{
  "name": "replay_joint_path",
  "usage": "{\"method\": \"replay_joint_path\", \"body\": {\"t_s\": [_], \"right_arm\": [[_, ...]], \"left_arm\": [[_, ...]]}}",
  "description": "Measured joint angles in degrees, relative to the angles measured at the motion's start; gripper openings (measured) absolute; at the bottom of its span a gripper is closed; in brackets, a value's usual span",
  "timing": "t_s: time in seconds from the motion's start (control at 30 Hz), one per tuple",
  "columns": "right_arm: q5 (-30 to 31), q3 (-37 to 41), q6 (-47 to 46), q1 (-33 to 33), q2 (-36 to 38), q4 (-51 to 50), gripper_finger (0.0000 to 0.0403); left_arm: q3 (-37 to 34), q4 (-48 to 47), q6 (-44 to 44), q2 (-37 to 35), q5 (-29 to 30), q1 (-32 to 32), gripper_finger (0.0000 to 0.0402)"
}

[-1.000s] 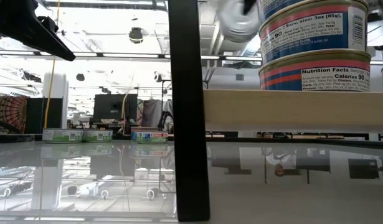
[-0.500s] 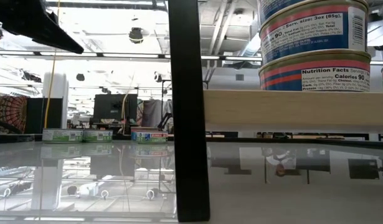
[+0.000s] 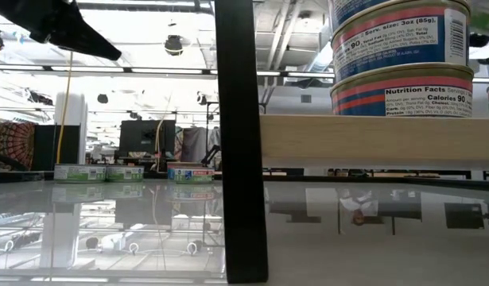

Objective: Stack canned seafood by type on shelf
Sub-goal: Stack the green tuna can on top of the green tuna can on the shelf

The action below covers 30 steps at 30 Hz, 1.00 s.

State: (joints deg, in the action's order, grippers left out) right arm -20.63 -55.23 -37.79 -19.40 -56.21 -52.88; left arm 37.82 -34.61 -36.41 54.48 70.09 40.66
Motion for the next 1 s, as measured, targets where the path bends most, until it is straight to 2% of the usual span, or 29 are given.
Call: {"method": "replay_joint_path", "body": {"t_s": [0.27,0.4,0.7,0.83,1.0], "right_arm": [[-11.2,7.3,1.1,-0.5,-0.3,4.8,0.0162],[-12.7,9.8,4.2,0.2,0.0,5.1,0.0162],[-18.2,10.6,9.5,5.7,0.0,4.9,0.0164],[-18.3,10.6,9.8,8.3,-0.5,2.6,0.0177],[-18.2,10.6,9.8,10.0,-0.5,1.5,0.0215]], "left_arm": [[0.0,8.6,2.3,0.0,-8.9,-2.7,0.0155],[0.0,14.7,7.1,0.6,-12.4,-3.0,0.0155],[0.0,33.7,25.9,4.7,-12.9,-3.9,0.0155],[0.0,36.2,27.3,6.5,-12.9,-5.2,0.0155],[0.0,36.2,25.8,7.6,-13.8,-6.8,0.0155]]}}
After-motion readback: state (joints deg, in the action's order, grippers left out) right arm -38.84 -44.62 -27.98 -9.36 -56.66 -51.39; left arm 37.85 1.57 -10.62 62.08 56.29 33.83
